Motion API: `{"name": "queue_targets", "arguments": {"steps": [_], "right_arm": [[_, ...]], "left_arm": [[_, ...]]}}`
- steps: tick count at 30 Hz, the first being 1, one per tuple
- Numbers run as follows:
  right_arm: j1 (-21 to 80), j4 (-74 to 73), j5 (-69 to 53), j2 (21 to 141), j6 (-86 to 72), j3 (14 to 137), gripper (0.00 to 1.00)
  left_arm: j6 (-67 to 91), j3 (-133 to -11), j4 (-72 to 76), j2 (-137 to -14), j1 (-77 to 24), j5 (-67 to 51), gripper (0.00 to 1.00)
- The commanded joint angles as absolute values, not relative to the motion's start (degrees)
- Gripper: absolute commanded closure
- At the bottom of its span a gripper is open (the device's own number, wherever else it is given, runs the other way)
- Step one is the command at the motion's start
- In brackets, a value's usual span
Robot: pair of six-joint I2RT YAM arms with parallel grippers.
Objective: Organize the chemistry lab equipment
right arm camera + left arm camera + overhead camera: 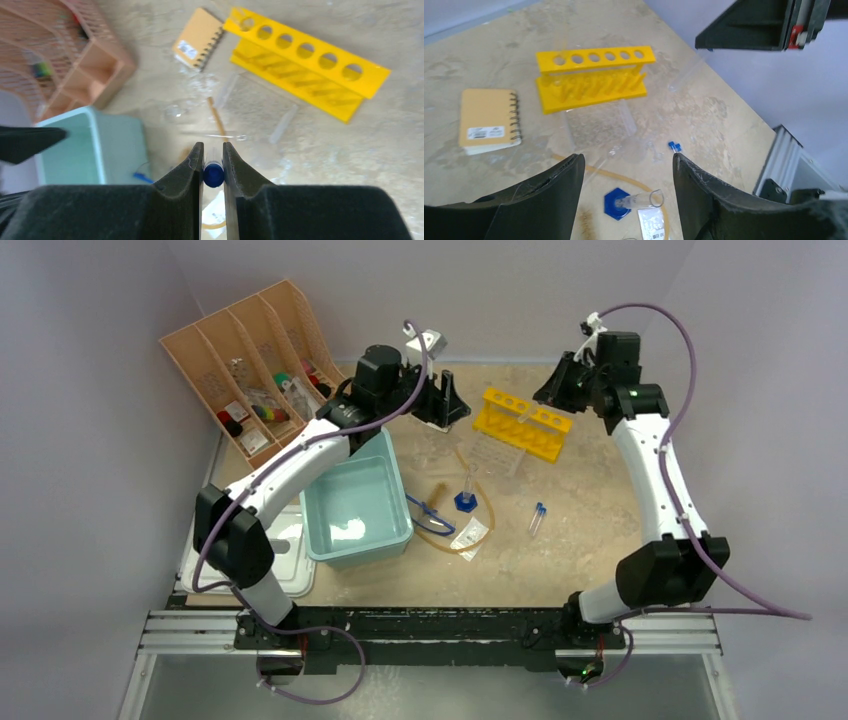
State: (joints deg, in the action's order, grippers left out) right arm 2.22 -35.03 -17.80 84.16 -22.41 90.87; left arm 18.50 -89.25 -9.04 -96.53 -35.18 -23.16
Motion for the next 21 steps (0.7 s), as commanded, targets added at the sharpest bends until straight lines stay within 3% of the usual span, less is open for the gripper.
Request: {"name": "queue_targets", "arguments": {"steps": [1,7,21], "right_arm": [[8.4,-33.8,1.0,85.8,-14.3,92.3,0.87],[14.5,-27.0,10.0,91.0,-9.5,91.6,0.87],[21.9,-7.3,12.8,102.7,-4.6,88.7,0.87]], "left_arm": [[21.6,-88.9,-10.3,-91.5,-34.3,-13.1,0.36],[23.2,-88.1,-10.7,-88.4,-34.4,-3.7,0.35],[25.8,-92.3,-14.4,-87.0,-34.4,11.0,0.35]]}}
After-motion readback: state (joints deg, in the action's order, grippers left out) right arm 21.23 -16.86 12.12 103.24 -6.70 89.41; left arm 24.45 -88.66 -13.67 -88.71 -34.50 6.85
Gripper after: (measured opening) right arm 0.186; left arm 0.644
